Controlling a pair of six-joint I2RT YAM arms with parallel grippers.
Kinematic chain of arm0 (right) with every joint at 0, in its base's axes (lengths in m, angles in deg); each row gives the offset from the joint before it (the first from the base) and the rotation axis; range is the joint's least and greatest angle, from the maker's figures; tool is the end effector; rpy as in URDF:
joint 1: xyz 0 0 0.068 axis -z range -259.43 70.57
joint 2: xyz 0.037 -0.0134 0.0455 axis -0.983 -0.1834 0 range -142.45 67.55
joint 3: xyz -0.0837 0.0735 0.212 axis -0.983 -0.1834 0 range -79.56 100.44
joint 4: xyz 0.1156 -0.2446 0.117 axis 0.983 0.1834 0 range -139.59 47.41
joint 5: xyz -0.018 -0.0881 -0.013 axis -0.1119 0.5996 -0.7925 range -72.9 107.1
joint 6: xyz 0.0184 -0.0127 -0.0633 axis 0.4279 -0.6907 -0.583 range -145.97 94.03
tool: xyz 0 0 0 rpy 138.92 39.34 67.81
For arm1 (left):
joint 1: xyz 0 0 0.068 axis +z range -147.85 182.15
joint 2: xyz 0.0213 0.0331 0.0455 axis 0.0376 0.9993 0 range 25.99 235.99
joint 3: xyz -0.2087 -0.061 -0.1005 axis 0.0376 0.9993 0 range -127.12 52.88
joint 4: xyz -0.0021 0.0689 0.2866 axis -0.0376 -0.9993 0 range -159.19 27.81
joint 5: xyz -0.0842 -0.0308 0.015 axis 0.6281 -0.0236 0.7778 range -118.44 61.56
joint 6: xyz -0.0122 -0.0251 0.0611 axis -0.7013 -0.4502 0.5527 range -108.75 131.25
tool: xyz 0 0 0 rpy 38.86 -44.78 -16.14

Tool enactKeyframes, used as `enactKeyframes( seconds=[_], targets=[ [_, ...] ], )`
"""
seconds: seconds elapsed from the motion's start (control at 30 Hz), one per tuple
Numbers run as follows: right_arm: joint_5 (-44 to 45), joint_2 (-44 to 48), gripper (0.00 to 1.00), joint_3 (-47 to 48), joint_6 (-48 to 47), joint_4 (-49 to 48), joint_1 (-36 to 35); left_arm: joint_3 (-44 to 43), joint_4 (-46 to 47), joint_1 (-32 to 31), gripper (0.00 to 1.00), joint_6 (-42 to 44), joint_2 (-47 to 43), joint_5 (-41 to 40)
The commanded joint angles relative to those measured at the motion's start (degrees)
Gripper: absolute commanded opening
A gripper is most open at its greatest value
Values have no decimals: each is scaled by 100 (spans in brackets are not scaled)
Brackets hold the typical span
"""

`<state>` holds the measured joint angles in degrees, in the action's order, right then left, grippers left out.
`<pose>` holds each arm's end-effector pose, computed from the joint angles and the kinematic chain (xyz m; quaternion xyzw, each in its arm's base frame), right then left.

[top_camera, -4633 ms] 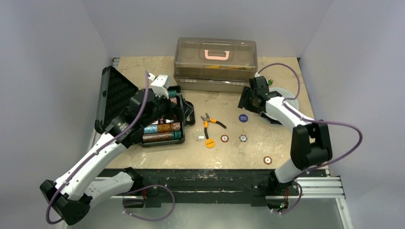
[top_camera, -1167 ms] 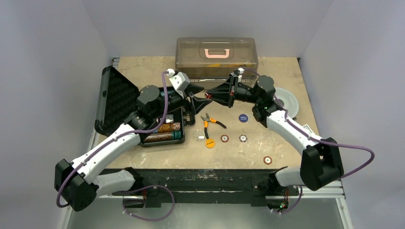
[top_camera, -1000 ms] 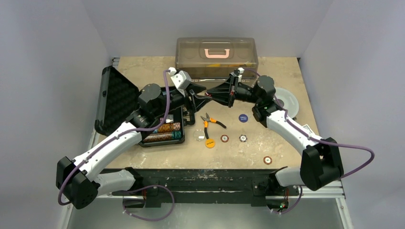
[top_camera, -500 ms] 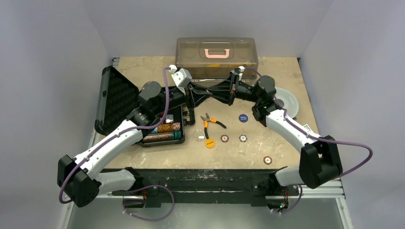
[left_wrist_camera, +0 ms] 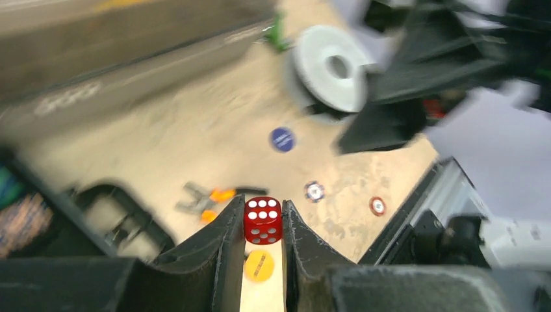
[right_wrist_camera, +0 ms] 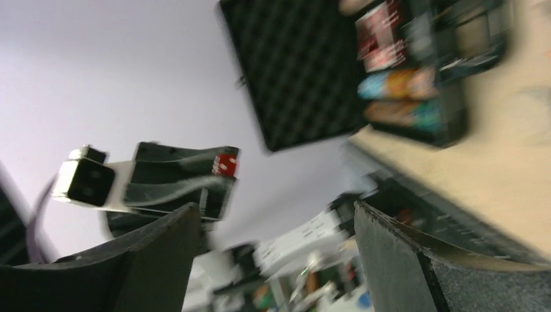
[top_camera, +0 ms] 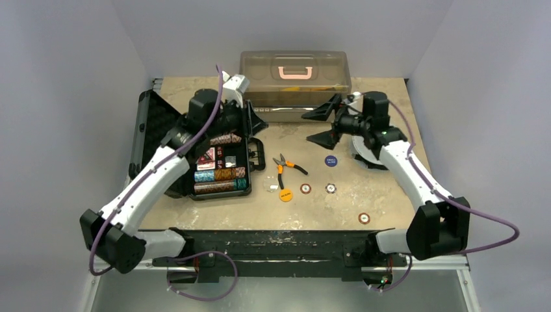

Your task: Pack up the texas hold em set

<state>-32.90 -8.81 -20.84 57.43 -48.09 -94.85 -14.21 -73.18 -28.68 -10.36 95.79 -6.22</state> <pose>0.3299 0.1336 0.2731 0.2097 0.7493 0.6230 0.0804 0.2847 -0.1937 0.3462 0.1807 0.7596 -0.4038 0.4768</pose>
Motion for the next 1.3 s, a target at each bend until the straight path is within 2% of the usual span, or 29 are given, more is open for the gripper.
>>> enactKeyframes(
  seconds=[0.0, 0.03, 0.1, 0.17, 0.3, 0.43, 0.73, 0.93, 1.27],
  targets=[
    [941, -67, 83, 1218, -3414, 4195, 556, -1225, -3996, 683, 0, -873, 1187, -1576],
    [1178, -120, 83, 1400, -3909, 4748, 558, -1531, -4635, 988, 0, -985, 1636, -1607],
    [1249, -90, 82, 1470, -4074, 5000, 560, -1822, -5328, 1381, 0, -1083, 2378, -1451],
    [1218, 18, 82, 1397, -4020, 4941, 567, -1895, -5355, 1570, 0, -955, 2850, -1326],
    [1429, -6, 82, 1701, -4216, 5273, 589, -2028, -5231, 1633, 0, -886, 3333, -2110],
    [1597, -109, 82, 2002, -4400, 5523, 593, -2002, -5111, 1683, 0, -875, 3496, -2492],
    [1551, -236, 81, 1970, -4402, 5478, 593, -1582, -4726, 1836, 0, -802, 3518, -2422],
    [1520, -324, 81, 1977, -4430, 5466, 593, -1848, -4650, 1958, 0, -407, 3920, -2261],
    [1502, -354, 80, 1995, -4455, 5449, 602, -2320, -4680, 1967, 0, -306, 4349, -2381]
  ],
)
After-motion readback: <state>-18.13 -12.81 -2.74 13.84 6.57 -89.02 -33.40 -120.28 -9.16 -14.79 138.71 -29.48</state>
